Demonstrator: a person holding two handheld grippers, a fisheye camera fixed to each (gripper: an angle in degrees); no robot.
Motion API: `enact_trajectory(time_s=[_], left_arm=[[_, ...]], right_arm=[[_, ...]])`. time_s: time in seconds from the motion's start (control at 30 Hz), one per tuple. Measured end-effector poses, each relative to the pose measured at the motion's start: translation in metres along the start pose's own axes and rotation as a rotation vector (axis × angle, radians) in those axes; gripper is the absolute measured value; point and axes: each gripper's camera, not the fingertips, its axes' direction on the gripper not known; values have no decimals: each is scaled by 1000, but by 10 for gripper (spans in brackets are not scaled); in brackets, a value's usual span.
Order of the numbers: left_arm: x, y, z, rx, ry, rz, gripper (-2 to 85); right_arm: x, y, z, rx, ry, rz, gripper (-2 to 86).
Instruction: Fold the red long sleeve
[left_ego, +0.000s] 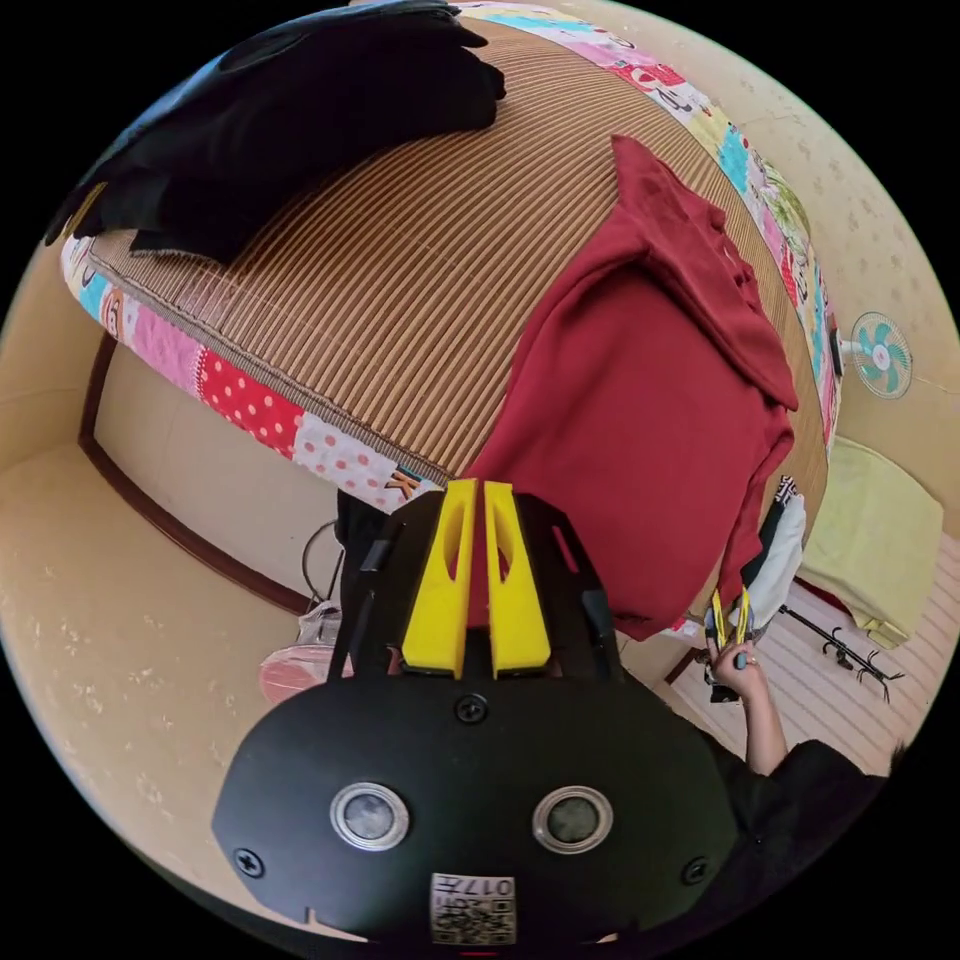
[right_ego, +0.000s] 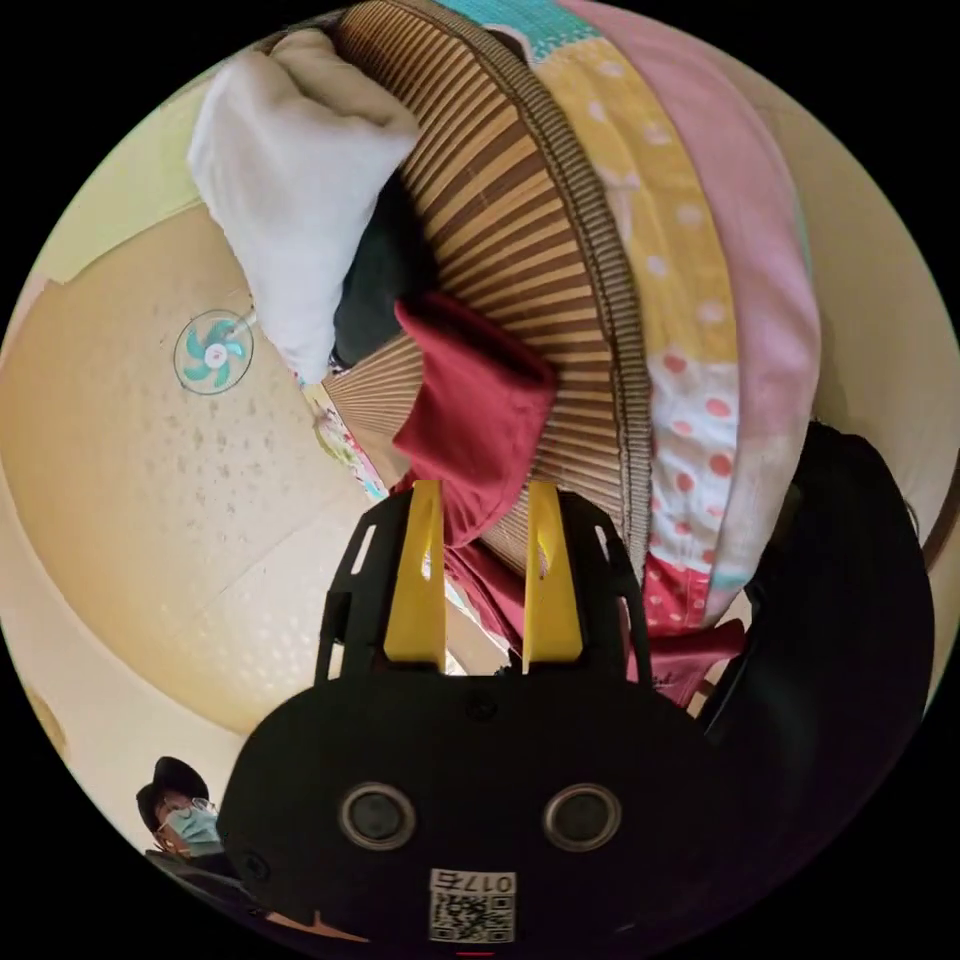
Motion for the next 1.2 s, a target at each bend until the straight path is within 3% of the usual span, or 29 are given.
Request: enact_trajectory(time_s=[0.1,0.13,0.23,0.3,0.4,0.53,0.63,0.7,0.77,0.87,1.0,1.07,1.2], left_arm=[[12,1,-5,-7,-34,48,-5],[14,1,-6,-9,-37,54,-6],[18,1,-15,5,-10,82,-6],[17,4,-21,20,17,105,-1],[12,9,-22,19,84,129,29],[5,23,-19,4,134,165,57],[-11,38,-16,1,148,161,64],[-30,46,-14,-7,168,124,66],[-46,50,-17,3,181,98,72],[-68,49,-26,36,187,94,80],[-71,39,-38,79,118,221,80],[-60,33,-35,84,84,314,78],[-25,4,-4,32,33,462,45]], right_arm=[[9,3,17,59,-59,83,53],[2,13,20,126,-183,100,42],[-61,28,23,170,-540,-77,30],[-114,36,19,184,-665,-247,29],[-210,55,32,114,-517,-598,31],[-281,151,138,-116,-331,-1001,33],[-264,257,249,-398,-322,-1177,33],[-221,322,326,-640,-298,-1183,33],[-127,396,419,-981,-86,-1142,32],[-3,441,443,-1138,238,-1113,35],[78,440,377,-1057,546,-1251,33],[119,429,321,-929,817,-1386,29],[178,408,276,-790,1139,-1475,18]])
